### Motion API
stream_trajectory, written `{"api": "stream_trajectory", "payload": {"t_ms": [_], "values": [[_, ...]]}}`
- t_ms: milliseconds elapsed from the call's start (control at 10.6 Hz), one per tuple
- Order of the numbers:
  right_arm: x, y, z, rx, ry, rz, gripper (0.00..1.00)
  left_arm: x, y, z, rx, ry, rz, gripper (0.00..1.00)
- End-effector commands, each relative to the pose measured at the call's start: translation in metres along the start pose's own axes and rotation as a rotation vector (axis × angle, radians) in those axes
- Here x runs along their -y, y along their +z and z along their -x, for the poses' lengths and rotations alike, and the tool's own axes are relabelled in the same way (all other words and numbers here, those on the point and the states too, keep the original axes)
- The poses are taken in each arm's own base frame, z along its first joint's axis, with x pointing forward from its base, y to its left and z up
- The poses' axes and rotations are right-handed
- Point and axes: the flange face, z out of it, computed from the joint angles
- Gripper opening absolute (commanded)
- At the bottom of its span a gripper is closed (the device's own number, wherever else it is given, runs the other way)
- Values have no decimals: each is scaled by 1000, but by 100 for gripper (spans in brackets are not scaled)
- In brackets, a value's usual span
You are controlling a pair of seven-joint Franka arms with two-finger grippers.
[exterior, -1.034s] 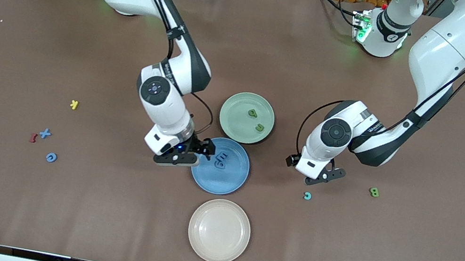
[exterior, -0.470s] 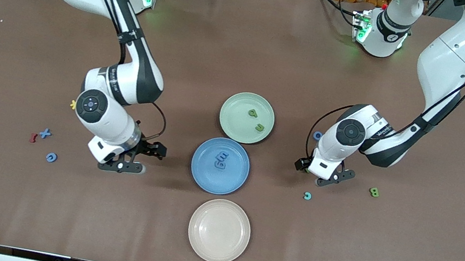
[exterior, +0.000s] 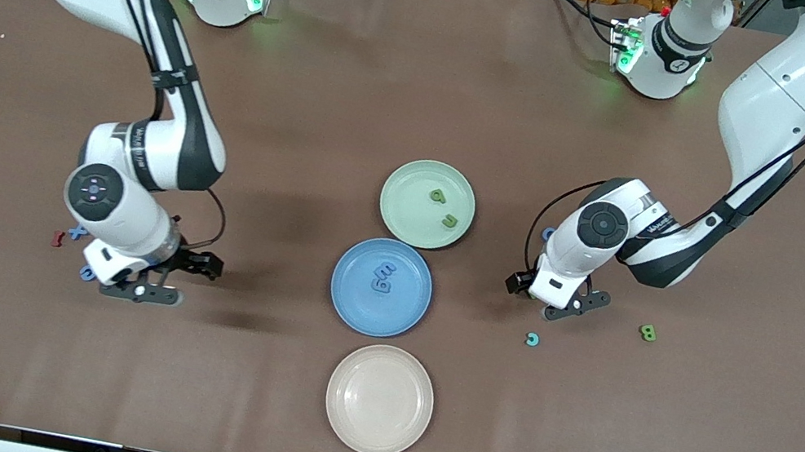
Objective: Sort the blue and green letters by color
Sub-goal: 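Grasp the green N with the left gripper while the right gripper withdraws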
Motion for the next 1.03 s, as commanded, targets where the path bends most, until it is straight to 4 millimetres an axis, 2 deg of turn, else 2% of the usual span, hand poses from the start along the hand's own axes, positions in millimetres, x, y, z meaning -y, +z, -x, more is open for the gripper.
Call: {"api": "stream_trajectory", "payload": {"t_ms": [0,376,470,564,658,940], "values": [[-61,-27,-2,-33,61,17,100,0,-1,0,-28,-3,-1,0],[-113,-22,-4,-38,290,31,100,0,2,1,-39,28,-7,0],[-123,-15,-3,-27,372,36,100,-1,-1,1,-45,29,-5,0],[-127,-9,-2,-12,409,43,100,-3,-6,1,-53,27,-2,0],[-139,-5,2,22,437,62,100,-7,-14,3,-65,29,5,0],[-157,1,3,45,473,69,100,-40,-47,33,-106,56,34,0]]}}
